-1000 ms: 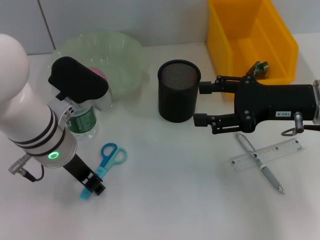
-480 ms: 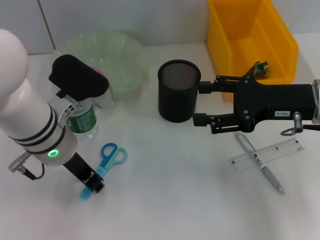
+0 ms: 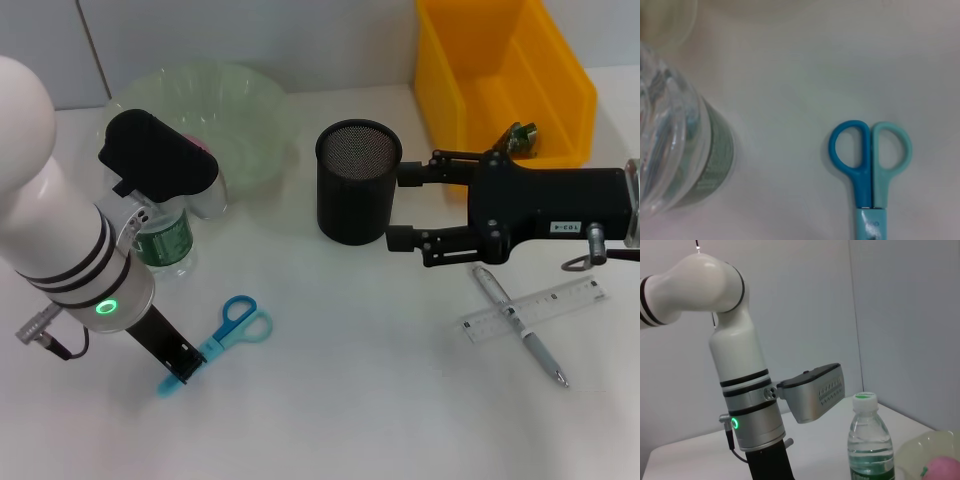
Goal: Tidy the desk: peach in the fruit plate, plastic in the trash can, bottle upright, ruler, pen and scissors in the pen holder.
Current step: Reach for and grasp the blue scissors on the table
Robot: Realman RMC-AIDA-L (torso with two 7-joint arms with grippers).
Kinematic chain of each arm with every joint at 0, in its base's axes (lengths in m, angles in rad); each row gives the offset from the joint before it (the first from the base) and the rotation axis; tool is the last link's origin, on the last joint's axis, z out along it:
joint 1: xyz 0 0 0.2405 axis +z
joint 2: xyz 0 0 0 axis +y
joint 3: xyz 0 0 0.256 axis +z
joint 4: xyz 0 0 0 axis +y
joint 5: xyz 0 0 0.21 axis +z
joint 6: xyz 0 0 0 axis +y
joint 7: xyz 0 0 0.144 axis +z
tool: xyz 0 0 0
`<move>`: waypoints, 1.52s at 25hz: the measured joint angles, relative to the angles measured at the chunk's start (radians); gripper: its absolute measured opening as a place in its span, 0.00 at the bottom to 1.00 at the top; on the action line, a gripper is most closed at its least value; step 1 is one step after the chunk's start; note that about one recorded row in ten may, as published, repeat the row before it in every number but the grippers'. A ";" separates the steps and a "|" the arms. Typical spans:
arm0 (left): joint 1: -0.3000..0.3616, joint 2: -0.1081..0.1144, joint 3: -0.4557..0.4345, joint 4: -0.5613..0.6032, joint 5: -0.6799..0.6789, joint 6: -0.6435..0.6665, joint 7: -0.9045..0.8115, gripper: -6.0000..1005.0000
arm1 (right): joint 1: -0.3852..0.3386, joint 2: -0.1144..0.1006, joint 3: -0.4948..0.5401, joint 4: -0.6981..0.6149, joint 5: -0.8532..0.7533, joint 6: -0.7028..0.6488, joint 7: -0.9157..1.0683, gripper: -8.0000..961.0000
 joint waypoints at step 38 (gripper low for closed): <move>0.016 -0.002 0.025 0.107 0.029 0.076 -0.091 0.36 | -0.075 -0.002 -0.008 -0.076 0.071 -0.036 -0.042 0.86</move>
